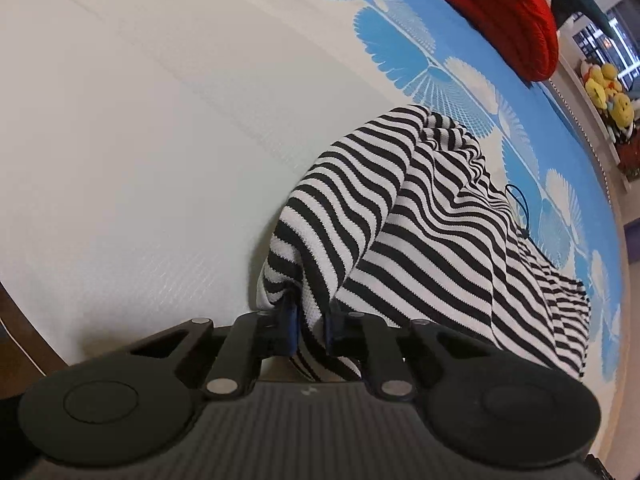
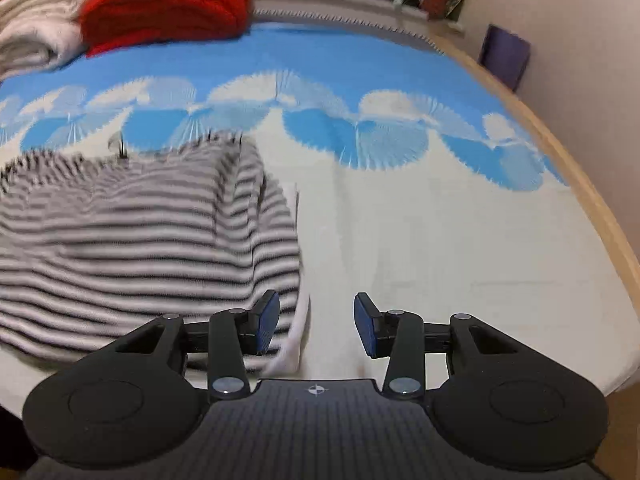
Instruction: Fold small clothes
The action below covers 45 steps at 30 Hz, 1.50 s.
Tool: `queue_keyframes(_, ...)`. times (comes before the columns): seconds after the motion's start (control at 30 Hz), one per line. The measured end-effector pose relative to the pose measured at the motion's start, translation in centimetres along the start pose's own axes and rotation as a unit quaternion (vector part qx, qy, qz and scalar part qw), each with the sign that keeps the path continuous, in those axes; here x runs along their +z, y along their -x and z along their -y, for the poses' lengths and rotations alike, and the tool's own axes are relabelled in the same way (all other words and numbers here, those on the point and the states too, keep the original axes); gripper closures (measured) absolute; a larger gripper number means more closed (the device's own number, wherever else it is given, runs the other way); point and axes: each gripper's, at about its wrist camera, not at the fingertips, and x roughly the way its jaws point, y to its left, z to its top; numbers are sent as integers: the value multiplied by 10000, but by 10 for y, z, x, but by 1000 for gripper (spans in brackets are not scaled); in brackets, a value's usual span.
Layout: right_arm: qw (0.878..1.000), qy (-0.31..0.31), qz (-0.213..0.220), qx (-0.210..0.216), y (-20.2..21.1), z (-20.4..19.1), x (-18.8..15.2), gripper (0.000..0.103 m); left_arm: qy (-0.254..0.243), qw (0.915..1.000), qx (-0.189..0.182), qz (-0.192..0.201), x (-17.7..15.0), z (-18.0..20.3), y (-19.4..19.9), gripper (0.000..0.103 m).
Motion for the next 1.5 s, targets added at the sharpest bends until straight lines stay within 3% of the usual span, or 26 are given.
queue_keyframes(0.17, 9991, 168, -380, -109, -15, 6, -13, 60, -126, 9994, 109, 294, -8, 10, 8, 93)
queue_keyframes(0.3, 9988, -291, -379, 44, -14, 25, -14, 60, -483, 9970, 13, 606, -8, 37, 29, 93)
queue_keyframes(0.4, 9980, -444, -407, 194, -16, 37, -15, 60, -929, 9922, 135, 817, -9, 75, 51, 94)
queue_keyframes(0.5, 9973, -555, -410, 248, -16, 54, -18, 60, -1356, 9841, -98, 1139, -17, 133, 80, 95)
queue_keyframes(0.6, 9952, -871, -352, 291, -14, 73, -20, 60, -2009, 9679, -589, 1389, -43, 209, 104, 96)
queue_keyframes(0.73, 9915, -1244, -234, 317, -9, 93, -24, 60, -2902, 9386, -1315, 1321, -109, 304, 112, 97)
queue_keyframes(0.83, 9875, -1539, -129, 320, -4, 107, -27, 60, -3847, 8983, -1693, 1278, -174, 361, 105, 96)
queue_keyframes(0.9, 9834, -1784, -69, 308, -1, 117, -29, 60, -4372, 8740, -1992, 724, -210, 386, 85, 95)
queue_keyframes(0.97, 9771, -2107, -50, 293, 0, 128, -31, 60, -4702, 8607, -1954, 8, -230, 399, 62, 87)
queue_keyframes(1.03, 9687, -2461, -51, 319, 0, 138, -33, 60, -4655, 8675, -1755, -2, -225, 395, 59, 81)
queue_keyframes(1.07, 9631, -2663, -57, 376, -1, 143, -34, 60, -4495, 8736, -1863, 36, -214, 388, 64, 70)
queue_keyframes(1.13, 9552, -2919, -64, 490, -2, 148, -36, 60, -4141, 8848, -2137, 63, -183, 365, 76, 58)
queue_keyframes(1.17, 9514, -3028, -62, 552, -3, 149, -36, 60, -4079, 8878, -2128, 145, -165, 352, 84, 58)
queue_keyframes(1.3, 9417, -3257, -94, 842, -10, 146, -29, 60, -4365, 8838, -1618, 471, -114, 306, 98, 58)
queue_keyframes(1.4, 9443, -3103, -93, 1090, -15, 133, -18, 60, -4537, 8790, -1381, 496, -91, 275, 94, 59)
queue_keyframes(1.5, 9495, -2791, -126, 1430, -21, 115, -8, 60, -4568, 8771, -1402, 483, -87, 246, 80, 59)
